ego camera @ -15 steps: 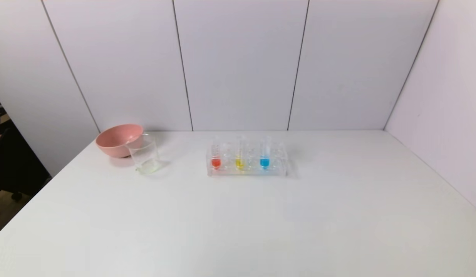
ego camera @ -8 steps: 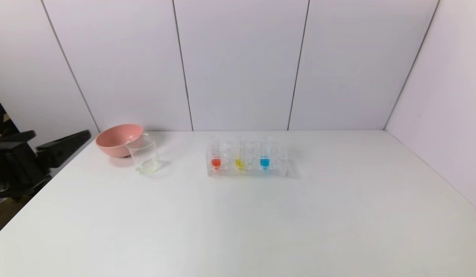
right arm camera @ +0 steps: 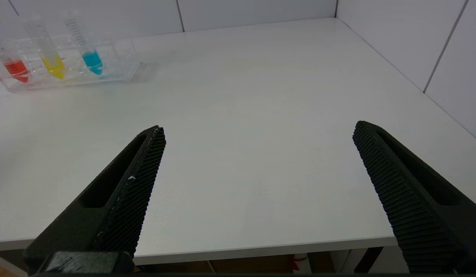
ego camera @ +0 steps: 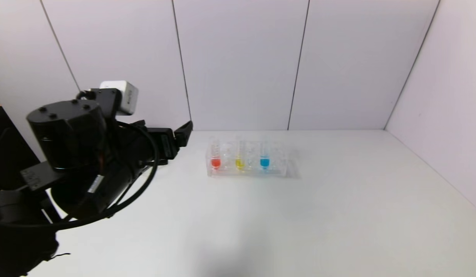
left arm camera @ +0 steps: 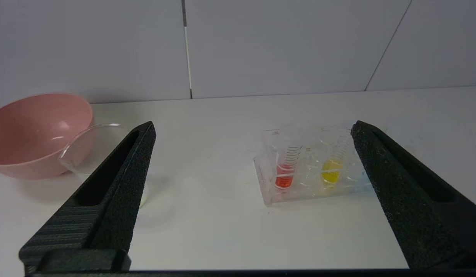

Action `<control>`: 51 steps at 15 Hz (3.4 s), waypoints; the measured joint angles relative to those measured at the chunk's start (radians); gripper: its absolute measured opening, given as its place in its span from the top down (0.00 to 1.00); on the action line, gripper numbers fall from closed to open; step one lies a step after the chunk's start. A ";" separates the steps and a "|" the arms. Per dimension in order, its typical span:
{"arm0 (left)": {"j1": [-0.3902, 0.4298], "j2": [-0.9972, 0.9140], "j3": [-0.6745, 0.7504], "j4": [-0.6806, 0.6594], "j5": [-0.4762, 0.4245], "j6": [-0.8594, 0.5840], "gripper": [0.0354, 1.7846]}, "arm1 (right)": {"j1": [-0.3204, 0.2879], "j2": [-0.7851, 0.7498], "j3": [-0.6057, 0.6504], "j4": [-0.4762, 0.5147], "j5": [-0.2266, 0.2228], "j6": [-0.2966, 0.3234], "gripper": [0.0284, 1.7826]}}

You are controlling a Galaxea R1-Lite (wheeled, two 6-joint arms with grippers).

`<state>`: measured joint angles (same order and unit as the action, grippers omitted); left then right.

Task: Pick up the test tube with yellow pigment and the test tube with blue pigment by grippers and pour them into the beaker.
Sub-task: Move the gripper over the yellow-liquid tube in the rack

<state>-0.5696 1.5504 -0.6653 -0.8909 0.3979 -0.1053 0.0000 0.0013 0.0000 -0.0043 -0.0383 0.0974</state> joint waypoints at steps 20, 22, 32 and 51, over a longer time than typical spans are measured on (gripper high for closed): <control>-0.225 0.666 -0.382 -0.224 0.230 -0.094 0.00 | 0.000 0.000 0.000 0.000 0.000 0.000 0.00; -0.210 0.699 -0.434 -0.211 0.228 -0.091 0.00 | 0.000 0.000 0.000 0.000 0.000 0.000 0.00; -0.137 0.833 -0.619 -0.149 0.193 -0.083 0.01 | 0.000 0.000 0.000 0.000 0.000 0.000 0.00; -0.048 0.918 -0.740 -0.104 0.161 -0.037 0.61 | 0.000 0.000 0.000 0.001 0.000 0.000 0.00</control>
<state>-0.6177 2.4683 -1.4055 -0.9949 0.5585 -0.1419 0.0004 0.0009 0.0000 -0.0032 -0.0383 0.0977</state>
